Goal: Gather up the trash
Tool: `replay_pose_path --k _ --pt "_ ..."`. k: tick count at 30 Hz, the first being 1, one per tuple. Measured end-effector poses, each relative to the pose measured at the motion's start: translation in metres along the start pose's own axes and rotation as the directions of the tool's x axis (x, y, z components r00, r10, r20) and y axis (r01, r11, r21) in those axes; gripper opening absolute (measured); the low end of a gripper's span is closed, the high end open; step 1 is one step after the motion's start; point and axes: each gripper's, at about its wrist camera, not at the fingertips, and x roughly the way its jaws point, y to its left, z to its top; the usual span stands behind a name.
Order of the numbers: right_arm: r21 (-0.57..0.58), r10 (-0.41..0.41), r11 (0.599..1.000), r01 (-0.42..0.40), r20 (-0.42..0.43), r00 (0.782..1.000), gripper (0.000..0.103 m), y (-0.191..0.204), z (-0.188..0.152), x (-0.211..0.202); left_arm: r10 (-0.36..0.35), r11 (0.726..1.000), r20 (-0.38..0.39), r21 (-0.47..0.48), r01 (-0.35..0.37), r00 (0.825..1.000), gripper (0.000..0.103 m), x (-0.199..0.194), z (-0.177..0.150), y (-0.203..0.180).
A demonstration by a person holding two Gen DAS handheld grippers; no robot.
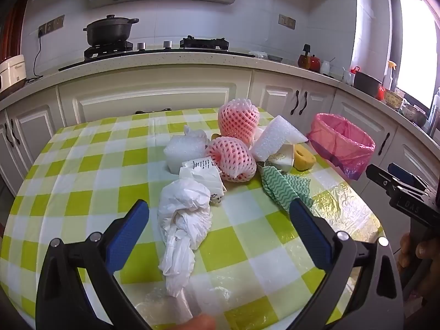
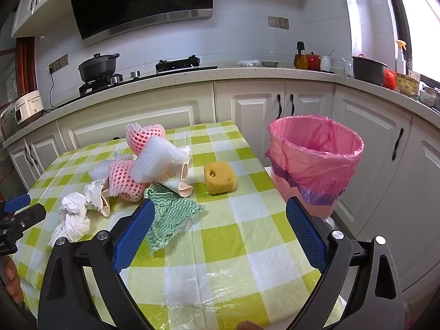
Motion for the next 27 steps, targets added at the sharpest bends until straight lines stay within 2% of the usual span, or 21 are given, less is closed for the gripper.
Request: replay_pose_path --k 27 --pt "-0.002 -0.002 1.000 0.002 0.005 1.000 0.090 0.0011 -0.0003 0.0005 -0.005 1.000 0.003 -0.006 0.005 1.000 0.099 0.0000 0.0000 0.0003"
